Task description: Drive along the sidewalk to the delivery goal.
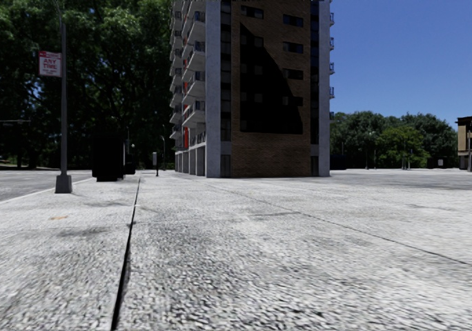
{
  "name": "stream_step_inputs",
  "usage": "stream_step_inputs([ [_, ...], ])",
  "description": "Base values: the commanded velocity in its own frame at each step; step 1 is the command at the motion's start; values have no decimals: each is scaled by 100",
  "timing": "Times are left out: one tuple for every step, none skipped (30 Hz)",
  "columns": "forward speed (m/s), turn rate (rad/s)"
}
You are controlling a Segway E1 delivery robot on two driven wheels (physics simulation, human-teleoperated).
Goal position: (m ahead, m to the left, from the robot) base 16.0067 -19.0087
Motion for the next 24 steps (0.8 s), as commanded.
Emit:
stream_step_inputs([
  [200,-67],
  [200,-67],
  [200,-67],
  [200,-67],
  [200,-67],
  [200,-67],
  [200,-67],
  [200,-67],
  [200,-67],
  [200,-67],
  [200,-67],
  [200,-67],
  [200,-67],
  [200,-67],
  [200,-67],
  [200,-67],
  [200,-67],
  [200,-67],
  [200,-67],
  [200,-67],
  [200,-67],
  [200,-67],
  [200,-67],
  [200,-67],
])
